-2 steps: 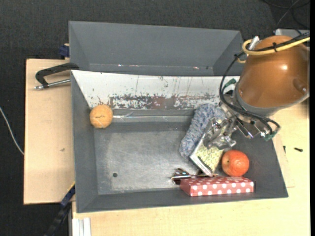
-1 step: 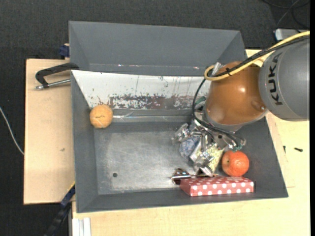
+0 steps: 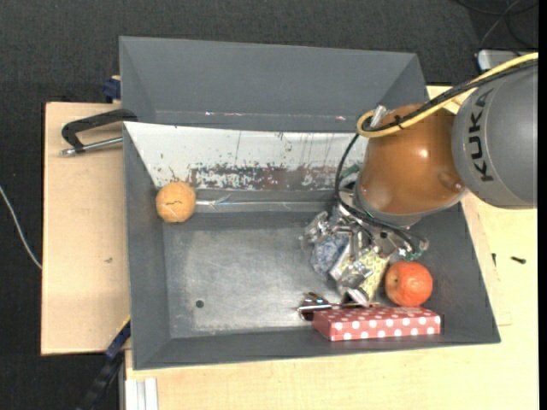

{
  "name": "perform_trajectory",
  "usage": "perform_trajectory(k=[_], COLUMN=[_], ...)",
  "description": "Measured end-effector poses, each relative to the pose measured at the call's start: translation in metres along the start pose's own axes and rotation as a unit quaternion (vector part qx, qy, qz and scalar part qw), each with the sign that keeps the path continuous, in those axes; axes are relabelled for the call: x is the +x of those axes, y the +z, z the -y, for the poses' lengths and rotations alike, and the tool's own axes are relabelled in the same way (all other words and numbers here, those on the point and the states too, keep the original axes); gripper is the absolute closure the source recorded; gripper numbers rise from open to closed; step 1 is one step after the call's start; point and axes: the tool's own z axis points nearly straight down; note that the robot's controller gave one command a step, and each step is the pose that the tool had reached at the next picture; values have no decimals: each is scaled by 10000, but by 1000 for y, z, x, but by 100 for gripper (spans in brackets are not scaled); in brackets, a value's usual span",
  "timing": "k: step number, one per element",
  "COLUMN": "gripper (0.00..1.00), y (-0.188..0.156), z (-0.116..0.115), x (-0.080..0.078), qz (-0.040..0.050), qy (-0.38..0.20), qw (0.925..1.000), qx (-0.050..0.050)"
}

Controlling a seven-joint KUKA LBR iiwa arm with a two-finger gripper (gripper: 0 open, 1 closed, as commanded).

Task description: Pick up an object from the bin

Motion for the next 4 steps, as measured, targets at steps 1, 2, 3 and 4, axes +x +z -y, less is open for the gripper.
perform_trajectory(k=[1, 2, 3, 4], gripper=[0, 0, 100, 100], y=[1, 25, 27, 27], z=[2, 49, 110, 110], x=[-1, -3, 28, 28], qz=[2, -24, -1, -1], qy=[-10, -74, -554, -554], qw=[10000, 10000, 9985, 9985], qx=[1, -15, -6, -7])
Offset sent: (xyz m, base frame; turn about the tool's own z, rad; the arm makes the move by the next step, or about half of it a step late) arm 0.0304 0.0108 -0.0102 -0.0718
